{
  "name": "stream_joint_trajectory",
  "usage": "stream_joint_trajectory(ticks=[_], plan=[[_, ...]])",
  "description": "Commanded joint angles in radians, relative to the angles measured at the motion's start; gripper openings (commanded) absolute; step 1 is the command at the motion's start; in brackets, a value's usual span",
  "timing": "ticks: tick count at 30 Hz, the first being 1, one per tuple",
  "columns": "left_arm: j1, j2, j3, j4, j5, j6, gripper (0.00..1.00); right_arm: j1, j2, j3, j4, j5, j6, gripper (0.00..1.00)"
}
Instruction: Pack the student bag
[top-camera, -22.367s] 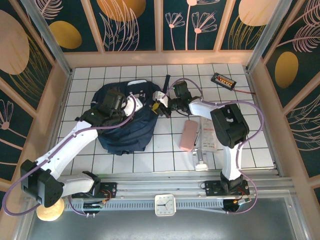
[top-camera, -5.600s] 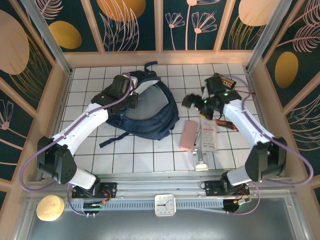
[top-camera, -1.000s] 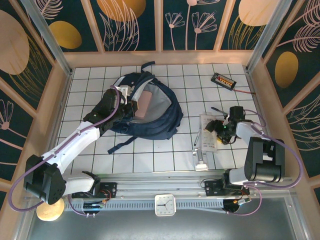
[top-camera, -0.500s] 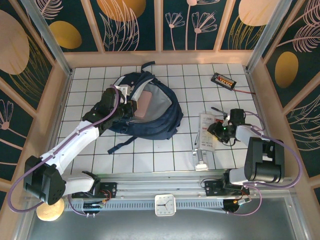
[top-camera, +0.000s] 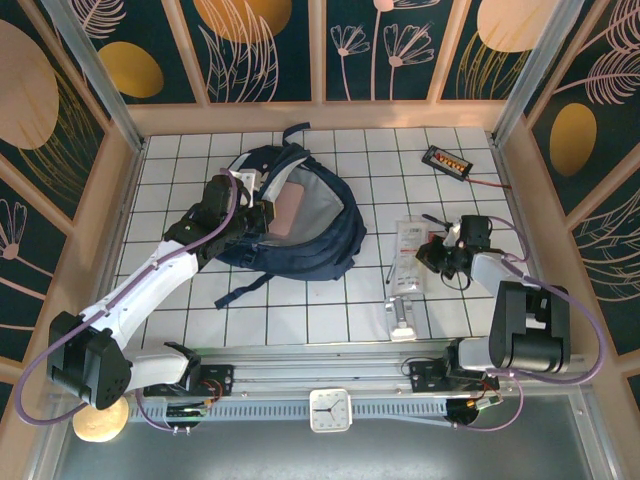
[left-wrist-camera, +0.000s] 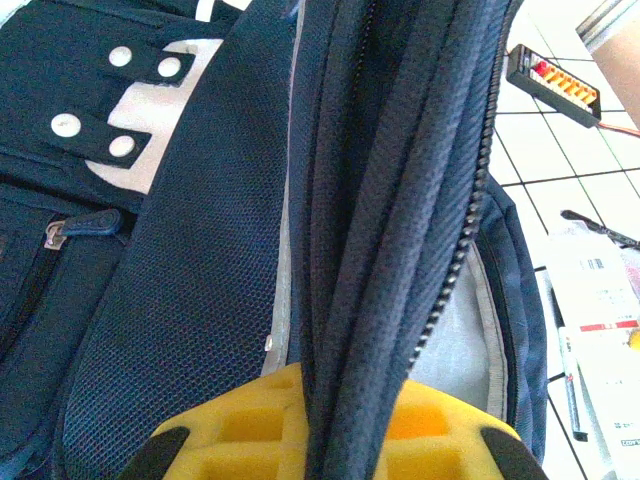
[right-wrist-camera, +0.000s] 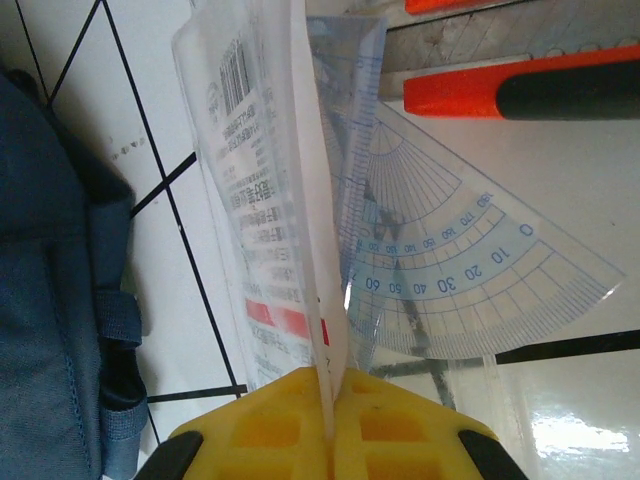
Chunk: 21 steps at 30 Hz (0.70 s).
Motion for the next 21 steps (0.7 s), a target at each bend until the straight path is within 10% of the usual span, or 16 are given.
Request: stream_joint_trajectory(ticks=[1, 21], plan=[[-0.003, -0.008, 0.037, 0.034, 0.038, 0.007, 0.0, 0.008, -0.025, 0.015, -0.018, 0.014, -0.004, 0.0], [-0.004, -0.044, 0.002, 0.085, 0.061, -0.006, 0.0, 0.212, -0.143, 0.386, -0.202, -0.041, 0.172, 0.0]])
